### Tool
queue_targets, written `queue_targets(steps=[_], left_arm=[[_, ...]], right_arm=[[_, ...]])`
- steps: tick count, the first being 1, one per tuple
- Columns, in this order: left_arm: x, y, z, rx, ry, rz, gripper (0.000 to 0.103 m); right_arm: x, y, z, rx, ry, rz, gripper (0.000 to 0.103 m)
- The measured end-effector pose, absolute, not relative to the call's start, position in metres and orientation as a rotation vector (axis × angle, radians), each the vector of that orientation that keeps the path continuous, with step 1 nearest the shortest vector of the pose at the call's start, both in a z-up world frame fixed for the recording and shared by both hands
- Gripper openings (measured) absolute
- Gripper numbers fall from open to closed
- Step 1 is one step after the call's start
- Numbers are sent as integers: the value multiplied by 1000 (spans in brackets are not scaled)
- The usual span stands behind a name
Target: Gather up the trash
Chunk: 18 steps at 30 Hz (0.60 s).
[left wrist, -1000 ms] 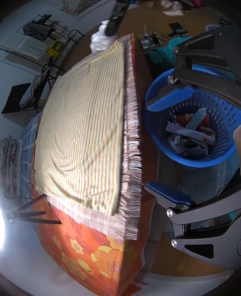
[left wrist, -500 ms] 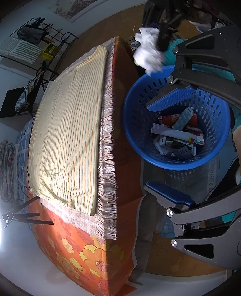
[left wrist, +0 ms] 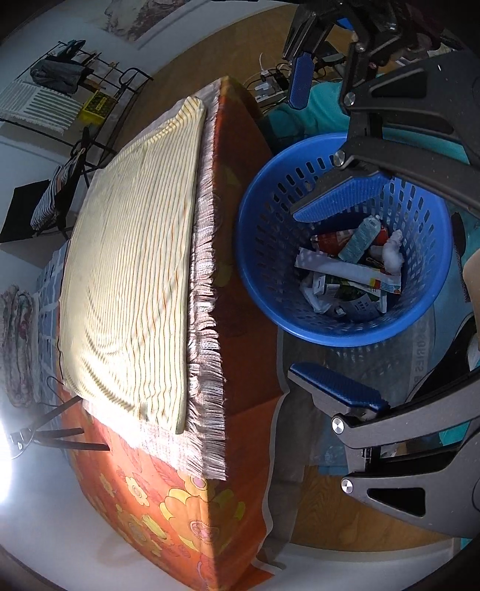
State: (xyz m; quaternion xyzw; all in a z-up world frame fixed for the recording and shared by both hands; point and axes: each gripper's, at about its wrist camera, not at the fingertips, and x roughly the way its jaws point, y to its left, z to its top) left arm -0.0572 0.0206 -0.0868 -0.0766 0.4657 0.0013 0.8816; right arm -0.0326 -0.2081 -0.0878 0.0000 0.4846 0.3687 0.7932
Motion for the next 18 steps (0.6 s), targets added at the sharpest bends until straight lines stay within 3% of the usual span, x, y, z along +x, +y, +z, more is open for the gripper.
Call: queue_targets(steps=[5, 8, 18], left_arm=[[-60, 16, -85, -154, 962, 11, 81], [-61, 15, -82, -154, 951, 15, 81], [-61, 2, -54, -111, 857, 32, 85]], right_arm=[[-37, -207, -89, -39, 1041, 744, 80], [-36, -208, -90, -44, 1059, 701, 92], [-28, -227, -72, 24, 1006, 592, 94]])
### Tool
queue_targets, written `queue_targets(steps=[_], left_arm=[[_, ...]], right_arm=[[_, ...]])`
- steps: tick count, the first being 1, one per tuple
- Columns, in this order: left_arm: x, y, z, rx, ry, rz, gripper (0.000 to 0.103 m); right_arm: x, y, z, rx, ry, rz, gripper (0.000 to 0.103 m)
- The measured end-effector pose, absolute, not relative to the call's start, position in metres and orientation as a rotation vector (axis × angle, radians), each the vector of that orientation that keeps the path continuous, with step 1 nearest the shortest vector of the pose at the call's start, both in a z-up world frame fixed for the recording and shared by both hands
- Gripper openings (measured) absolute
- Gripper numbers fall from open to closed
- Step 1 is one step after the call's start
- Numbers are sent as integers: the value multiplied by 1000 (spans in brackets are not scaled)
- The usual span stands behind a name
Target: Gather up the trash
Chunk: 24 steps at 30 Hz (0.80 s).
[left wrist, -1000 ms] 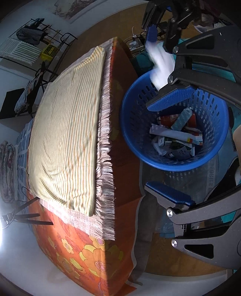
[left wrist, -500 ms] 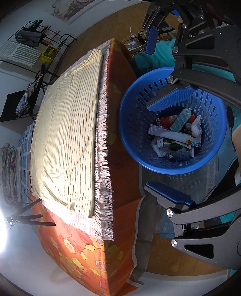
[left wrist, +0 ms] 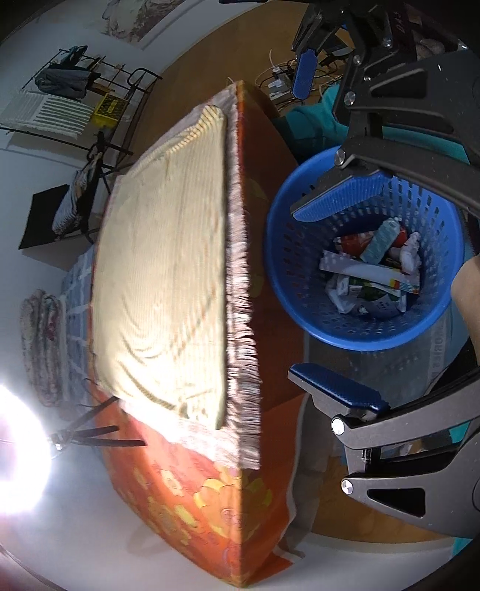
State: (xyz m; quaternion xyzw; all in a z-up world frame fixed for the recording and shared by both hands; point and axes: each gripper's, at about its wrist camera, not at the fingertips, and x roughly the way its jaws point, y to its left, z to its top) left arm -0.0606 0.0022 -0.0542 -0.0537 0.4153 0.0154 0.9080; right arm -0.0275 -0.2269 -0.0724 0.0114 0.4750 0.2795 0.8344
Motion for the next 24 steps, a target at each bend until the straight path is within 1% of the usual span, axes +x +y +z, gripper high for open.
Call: queue_targets(steps=[1, 3, 8, 10, 12, 24], left_arm=[[-60, 1, -51, -108, 847, 34, 89], [-60, -2, -44, -98, 816, 39, 91], [-56, -10, -26, -65, 768, 52, 93], [-54, -13, -19, -64, 750, 53, 97], [-53, -13, -11, -77, 724, 51, 99], [-45, -17, 20, -127, 652, 32, 102]], right_arm=[[-27, -229, -69, 27, 995, 583, 96], [-25, -233, -62, 36, 963, 564, 101], [-19, -242, -46, 54, 916, 530, 101], [-15, -244, -40, 60, 900, 523, 103], [-13, -246, -33, 61, 880, 512, 103], [0, -249, -9, 97, 819, 487, 103]])
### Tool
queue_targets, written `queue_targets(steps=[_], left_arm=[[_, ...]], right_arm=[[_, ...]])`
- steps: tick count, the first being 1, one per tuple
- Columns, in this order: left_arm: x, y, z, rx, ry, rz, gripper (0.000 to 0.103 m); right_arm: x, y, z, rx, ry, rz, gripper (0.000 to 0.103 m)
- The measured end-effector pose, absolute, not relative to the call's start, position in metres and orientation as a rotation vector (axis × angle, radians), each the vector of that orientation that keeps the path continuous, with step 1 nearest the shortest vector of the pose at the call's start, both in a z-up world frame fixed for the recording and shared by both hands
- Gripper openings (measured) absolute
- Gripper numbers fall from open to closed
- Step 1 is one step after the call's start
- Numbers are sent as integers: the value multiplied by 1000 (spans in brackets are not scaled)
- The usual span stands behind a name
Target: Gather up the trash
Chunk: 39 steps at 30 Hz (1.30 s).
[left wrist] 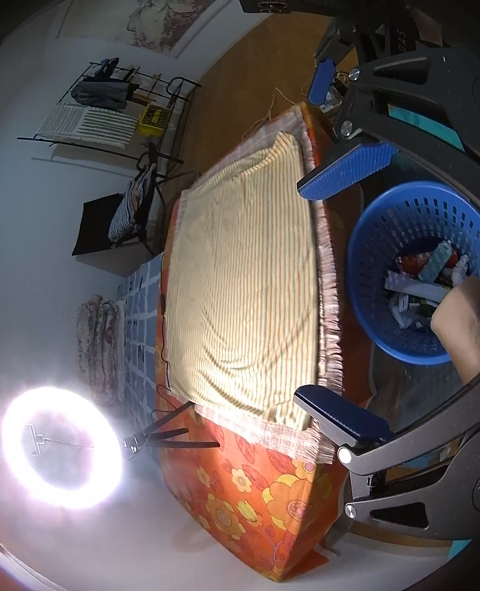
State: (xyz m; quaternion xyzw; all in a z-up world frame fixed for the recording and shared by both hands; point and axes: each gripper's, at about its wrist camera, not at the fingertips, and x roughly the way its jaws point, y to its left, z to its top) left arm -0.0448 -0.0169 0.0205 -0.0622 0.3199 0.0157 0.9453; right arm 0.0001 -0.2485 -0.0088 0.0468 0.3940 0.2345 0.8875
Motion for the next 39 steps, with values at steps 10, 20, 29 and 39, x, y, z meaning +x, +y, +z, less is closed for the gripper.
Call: queue_targets(steps=[10, 20, 29, 39], left_arm=[[-41, -21, 22, -131, 654, 17, 102], [-41, -20, 21, -139, 657, 22, 102], [-41, -20, 21, -138, 657, 25, 102], [-39, -16, 20, -136, 660, 28, 102]], right_arm=[[6, -249, -1, 109, 789, 480, 103], [9, -246, -5, 107, 798, 485, 103], [10, -245, -6, 109, 802, 486, 103], [9, -240, -11, 114, 812, 487, 103]])
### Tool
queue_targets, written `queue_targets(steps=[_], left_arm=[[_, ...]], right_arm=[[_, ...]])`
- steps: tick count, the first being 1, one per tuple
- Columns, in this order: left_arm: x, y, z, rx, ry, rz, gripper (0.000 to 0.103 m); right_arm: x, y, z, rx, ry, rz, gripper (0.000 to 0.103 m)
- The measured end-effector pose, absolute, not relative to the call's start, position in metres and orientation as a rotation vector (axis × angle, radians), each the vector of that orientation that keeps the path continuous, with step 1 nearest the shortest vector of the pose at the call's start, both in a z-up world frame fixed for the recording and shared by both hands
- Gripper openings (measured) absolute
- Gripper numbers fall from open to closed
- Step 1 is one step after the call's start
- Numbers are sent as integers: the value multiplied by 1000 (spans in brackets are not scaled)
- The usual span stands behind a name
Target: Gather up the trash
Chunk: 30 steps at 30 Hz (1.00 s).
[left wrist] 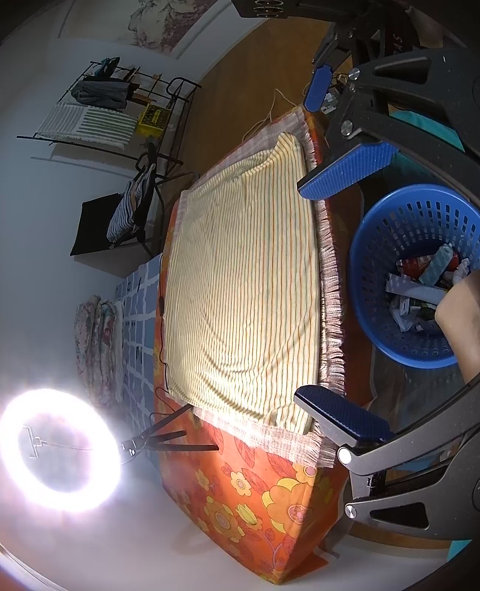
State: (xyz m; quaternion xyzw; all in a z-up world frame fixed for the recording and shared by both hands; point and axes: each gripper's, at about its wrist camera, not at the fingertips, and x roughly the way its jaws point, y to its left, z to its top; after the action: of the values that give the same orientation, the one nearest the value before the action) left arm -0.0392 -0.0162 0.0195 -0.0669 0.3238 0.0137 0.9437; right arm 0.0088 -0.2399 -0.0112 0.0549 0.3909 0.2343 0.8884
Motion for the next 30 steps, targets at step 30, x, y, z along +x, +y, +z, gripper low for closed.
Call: queue_targets(steps=[30], left_arm=[[-41, -8, 19, -120, 655, 43, 102]], right_arm=[[7, -237, -13, 131, 820, 479, 103]])
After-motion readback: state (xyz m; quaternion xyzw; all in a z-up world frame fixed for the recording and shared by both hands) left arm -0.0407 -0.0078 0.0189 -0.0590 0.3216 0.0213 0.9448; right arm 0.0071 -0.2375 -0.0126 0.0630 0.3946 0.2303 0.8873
